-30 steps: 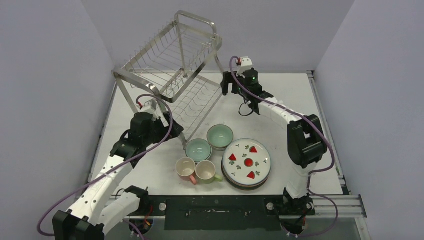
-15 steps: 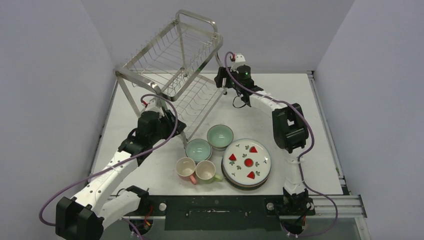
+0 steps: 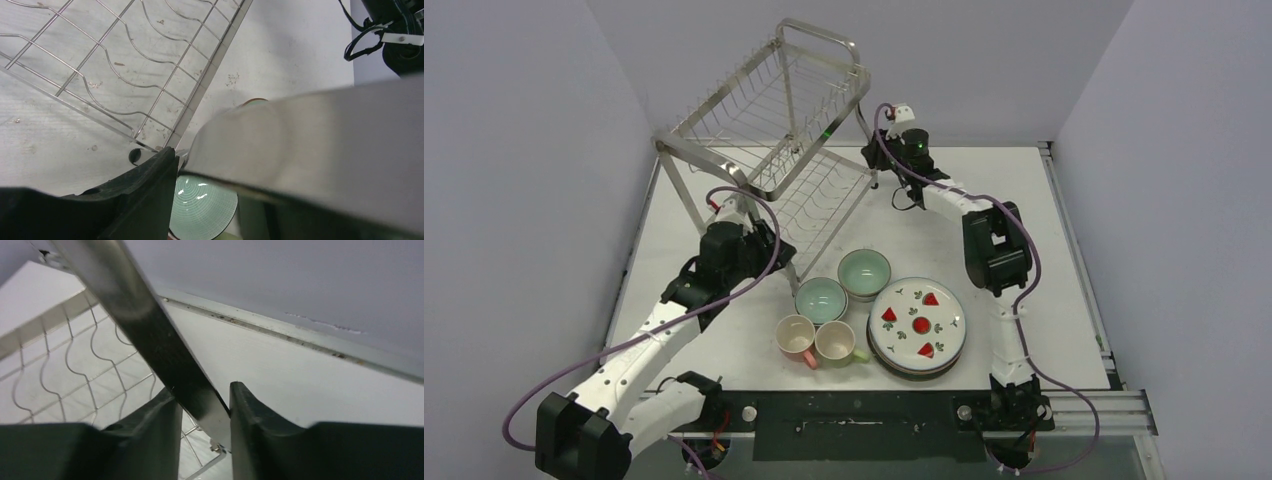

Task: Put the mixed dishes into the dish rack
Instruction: Move the dish rack to the center of the board.

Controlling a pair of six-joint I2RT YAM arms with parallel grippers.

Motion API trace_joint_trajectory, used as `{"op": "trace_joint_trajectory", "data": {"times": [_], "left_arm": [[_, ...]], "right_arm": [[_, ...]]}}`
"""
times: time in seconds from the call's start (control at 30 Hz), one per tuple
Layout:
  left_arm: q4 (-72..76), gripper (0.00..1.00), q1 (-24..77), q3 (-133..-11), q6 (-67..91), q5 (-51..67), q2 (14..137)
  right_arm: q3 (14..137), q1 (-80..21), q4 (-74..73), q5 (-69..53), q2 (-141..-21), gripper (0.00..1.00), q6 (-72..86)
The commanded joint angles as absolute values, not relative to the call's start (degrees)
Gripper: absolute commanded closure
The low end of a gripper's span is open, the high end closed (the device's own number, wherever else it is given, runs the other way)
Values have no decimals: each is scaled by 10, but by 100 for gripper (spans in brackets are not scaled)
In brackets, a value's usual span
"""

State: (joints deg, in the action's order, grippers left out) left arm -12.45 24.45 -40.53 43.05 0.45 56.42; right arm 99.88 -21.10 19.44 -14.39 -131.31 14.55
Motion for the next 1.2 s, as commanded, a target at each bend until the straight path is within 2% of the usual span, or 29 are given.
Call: {"op": "trace_joint_trajectory", "data": {"times": [0.0,0.03,0.47,0.8,0.97,1.17], "left_arm": [[-137,100,248,-408,351,-32,553],[-139,100,247,-408,349,-33,552],[-106,99,190,-398,347,-24,560],[-113,64,182,-414,345,-40,558],[-105,56,180,-425,343,-65,582],[-56,54,178,-430,346,-82,628]], "right_arm": [[997,-208,274,-173,-1298,90,155],[990,-209,277,-169,-1294,100,156],[793,-199,370,-115,-1182,100,189],[660,-227,315,60,-1052,100,206],[589,-245,307,147,-978,100,222],[533,-247,293,174,-904,100,232]]}}
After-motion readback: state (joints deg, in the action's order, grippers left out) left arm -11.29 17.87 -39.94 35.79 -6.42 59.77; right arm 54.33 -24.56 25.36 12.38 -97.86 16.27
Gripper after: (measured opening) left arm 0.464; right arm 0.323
